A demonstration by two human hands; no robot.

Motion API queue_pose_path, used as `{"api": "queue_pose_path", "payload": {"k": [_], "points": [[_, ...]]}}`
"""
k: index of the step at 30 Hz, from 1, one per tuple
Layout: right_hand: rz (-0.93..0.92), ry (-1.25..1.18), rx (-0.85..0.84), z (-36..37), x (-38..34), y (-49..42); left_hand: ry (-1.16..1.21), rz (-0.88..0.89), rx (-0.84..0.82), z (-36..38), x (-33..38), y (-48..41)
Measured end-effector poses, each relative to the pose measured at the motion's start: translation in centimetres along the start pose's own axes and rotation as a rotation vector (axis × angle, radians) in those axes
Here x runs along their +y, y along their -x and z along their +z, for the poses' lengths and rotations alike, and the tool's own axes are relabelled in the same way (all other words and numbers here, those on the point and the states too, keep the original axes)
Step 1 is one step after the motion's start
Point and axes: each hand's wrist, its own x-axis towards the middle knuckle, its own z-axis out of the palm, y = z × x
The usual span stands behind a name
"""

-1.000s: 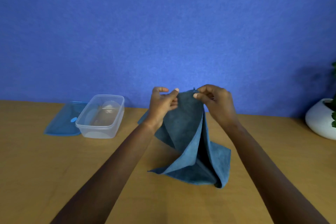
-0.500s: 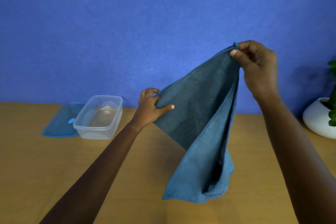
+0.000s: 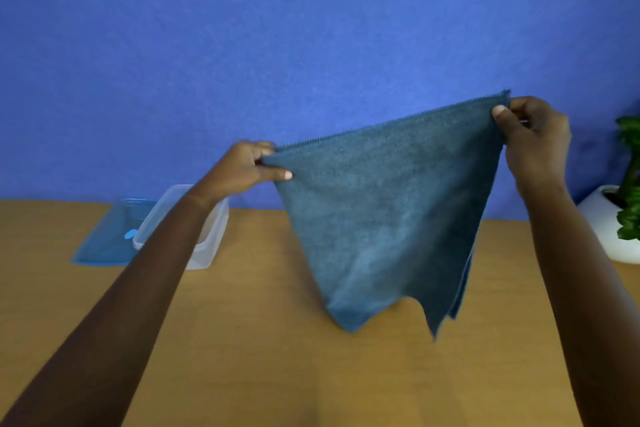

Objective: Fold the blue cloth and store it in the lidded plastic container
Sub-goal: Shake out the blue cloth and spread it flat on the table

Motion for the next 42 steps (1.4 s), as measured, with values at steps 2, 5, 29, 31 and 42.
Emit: {"api": "queue_pose_path", "payload": {"k": [2, 5, 29, 31, 42], "points": [[0.040, 0.008, -0.022, -0.2, 0.5, 0.0, 0.134, 0.044, 0.033, -1.1, 1.7, -0.3], [0.124, -0.083, -0.071, 0.0, 1.0, 0.1, 0.386, 0.097, 0.128, -2.1, 3.3, -0.4], [0.241, -0.091, -0.258, 3.4, 3.4, -0.1, 0.314, -0.245, 0.297, -2.7, 0.8, -2.3], [0.297, -0.185, -0.235, 4.6, 4.1, -0.3, 0.339, -0.247, 0.315, -2.3, 0.3, -2.9], [0.179, -0.519, -0.025, 6.6, 4.0, -1.0, 0.275, -0.035, 0.509, -2.4, 0.9, -3.8]]}}
